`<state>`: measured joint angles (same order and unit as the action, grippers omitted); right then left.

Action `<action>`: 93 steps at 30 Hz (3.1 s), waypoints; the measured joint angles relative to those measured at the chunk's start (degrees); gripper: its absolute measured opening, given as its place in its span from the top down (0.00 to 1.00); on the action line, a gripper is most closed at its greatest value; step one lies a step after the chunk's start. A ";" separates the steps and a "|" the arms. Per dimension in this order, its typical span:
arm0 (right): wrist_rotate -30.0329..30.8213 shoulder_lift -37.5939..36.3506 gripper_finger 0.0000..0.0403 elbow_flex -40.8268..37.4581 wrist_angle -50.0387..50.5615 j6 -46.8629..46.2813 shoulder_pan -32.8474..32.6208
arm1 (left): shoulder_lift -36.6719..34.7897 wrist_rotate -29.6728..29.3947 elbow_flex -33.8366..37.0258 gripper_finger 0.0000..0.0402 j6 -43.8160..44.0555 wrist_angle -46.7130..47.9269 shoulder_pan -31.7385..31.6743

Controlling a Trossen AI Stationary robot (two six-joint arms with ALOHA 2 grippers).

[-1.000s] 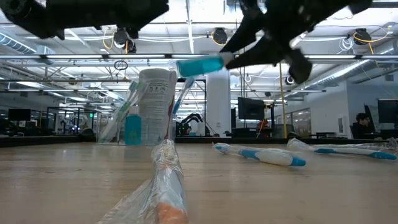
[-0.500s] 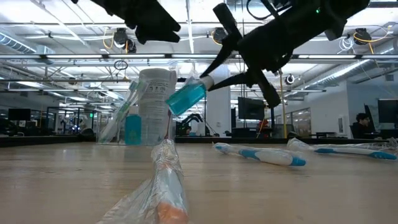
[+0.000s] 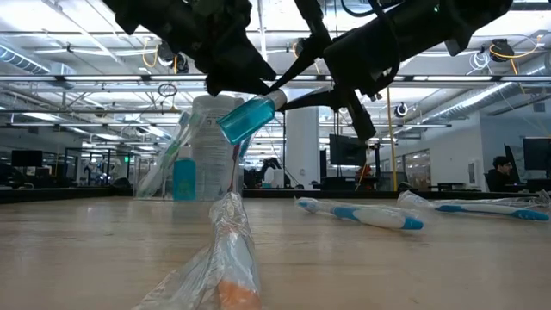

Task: Pick & Place toothbrushing station
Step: Put the blue mouthwash into the transparent organizer

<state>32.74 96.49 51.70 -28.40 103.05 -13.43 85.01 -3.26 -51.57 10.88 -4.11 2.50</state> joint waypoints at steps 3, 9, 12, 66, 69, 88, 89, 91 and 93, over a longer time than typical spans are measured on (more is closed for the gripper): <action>0.03 -0.02 0.77 -0.01 -0.13 0.00 0.37 | 0.22 1.31 0.04 0.50 0.79 0.14 -0.20; 0.01 0.00 0.77 -0.01 -0.09 1.12 0.86 | 0.20 1.53 0.02 0.50 1.34 0.57 -0.24; 0.01 -0.01 0.77 -0.01 -0.11 1.13 0.86 | 0.26 1.53 0.02 0.50 1.35 0.61 -0.24; 3.56 -0.11 0.71 -0.04 -0.61 -11.88 1.04 | 3.00 1.57 0.09 0.73 -2.49 -0.14 -1.97; 3.85 -0.09 0.71 -0.04 -1.02 -15.19 1.10 | 1.77 1.55 0.16 0.73 -2.82 2.09 -2.06; 15.14 -0.09 0.71 -0.11 -2.63 -20.05 1.07 | -21.25 -20.82 2.70 0.73 -6.44 13.34 -1.62; 15.16 -0.09 0.71 -0.11 -2.61 -20.55 1.07 | -22.48 -22.86 3.94 0.73 -6.36 13.14 -1.62; 15.16 -0.09 0.71 -0.11 -2.65 -21.48 1.07 | -24.21 -25.97 7.15 0.73 -5.56 10.15 -1.75; 15.13 -0.09 0.71 -0.11 -2.64 -21.61 1.07 | -25.19 -28.64 11.99 0.73 -4.81 4.64 -1.80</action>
<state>47.87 96.40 51.59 -31.04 81.44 -12.36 59.82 -31.90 -39.58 6.07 0.53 0.70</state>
